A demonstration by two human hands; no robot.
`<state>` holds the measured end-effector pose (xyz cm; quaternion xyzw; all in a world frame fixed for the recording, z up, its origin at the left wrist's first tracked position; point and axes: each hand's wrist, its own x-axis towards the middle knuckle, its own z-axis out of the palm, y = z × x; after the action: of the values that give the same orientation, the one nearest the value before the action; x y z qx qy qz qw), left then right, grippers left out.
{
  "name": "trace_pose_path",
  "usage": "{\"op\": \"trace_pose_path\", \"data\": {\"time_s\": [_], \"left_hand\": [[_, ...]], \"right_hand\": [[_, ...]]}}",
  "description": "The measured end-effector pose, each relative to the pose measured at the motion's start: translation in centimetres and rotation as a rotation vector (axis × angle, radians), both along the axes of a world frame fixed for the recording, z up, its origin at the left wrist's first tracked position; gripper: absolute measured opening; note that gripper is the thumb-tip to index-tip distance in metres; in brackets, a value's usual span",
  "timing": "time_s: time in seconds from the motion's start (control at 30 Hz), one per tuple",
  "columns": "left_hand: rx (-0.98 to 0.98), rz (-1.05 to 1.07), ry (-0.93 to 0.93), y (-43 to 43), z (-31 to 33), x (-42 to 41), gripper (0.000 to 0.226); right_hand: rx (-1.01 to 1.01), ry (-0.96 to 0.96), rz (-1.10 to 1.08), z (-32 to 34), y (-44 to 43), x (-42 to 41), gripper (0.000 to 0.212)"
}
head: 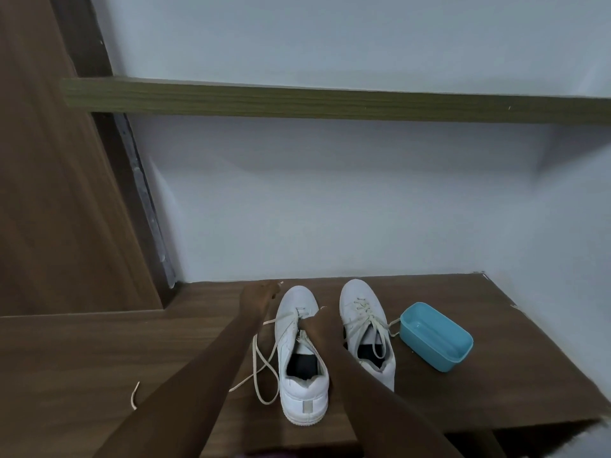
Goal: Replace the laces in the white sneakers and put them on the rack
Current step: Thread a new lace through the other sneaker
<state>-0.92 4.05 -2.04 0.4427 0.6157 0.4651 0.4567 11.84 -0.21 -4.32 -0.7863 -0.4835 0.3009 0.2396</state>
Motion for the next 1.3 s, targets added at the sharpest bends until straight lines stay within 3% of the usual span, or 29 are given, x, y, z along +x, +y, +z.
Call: {"op": "trace_pose_path", "data": {"time_s": [0.07, 0.13, 0.33, 0.53, 0.77, 0.9, 1.13, 1.23, 1.3], "left_hand": [[0.002, -0.044, 0.022, -0.2, -0.5, 0.5, 0.021], [-0.019, -0.099, 0.08, -0.4, -1.1, 1.0, 0.011], [-0.066, -0.173, 0.205, -1.2, -2.2, 2.4, 0.012], [-0.062, -0.203, 0.421, -1.9, -3.1, 4.0, 0.016], [-0.043, -0.077, 0.473, -1.7, -3.8, 4.9, 0.006], [-0.05, -0.051, 0.431, -1.8, -3.6, 5.0, 0.028], [-0.021, -0.117, 0.419, -1.1, -4.0, 4.7, 0.033], [0.007, -0.166, 0.493, -0.8, -4.0, 4.6, 0.03], [0.001, -0.16, 0.483, -0.6, -4.1, 4.5, 0.032]], "right_hand": [[0.003, -0.017, 0.04, -0.4, 0.1, -0.2, 0.04], [0.005, -0.005, 0.08, -0.5, 0.1, -0.3, 0.026], [0.01, -0.054, 0.118, 0.2, 1.0, 1.7, 0.018], [-0.046, 0.124, 0.135, -0.6, 2.6, 3.4, 0.003], [-0.114, 0.178, 0.132, -1.3, 3.4, 4.0, 0.007], [-0.098, 0.191, 0.128, -1.7, 3.6, 4.0, 0.005], [-0.088, 0.209, 0.107, -1.5, 3.1, 4.0, 0.005], [-0.07, 0.189, 0.124, -1.0, 2.7, 4.0, 0.026], [-0.073, 0.205, 0.136, -0.6, 2.2, 4.1, 0.026]]}}
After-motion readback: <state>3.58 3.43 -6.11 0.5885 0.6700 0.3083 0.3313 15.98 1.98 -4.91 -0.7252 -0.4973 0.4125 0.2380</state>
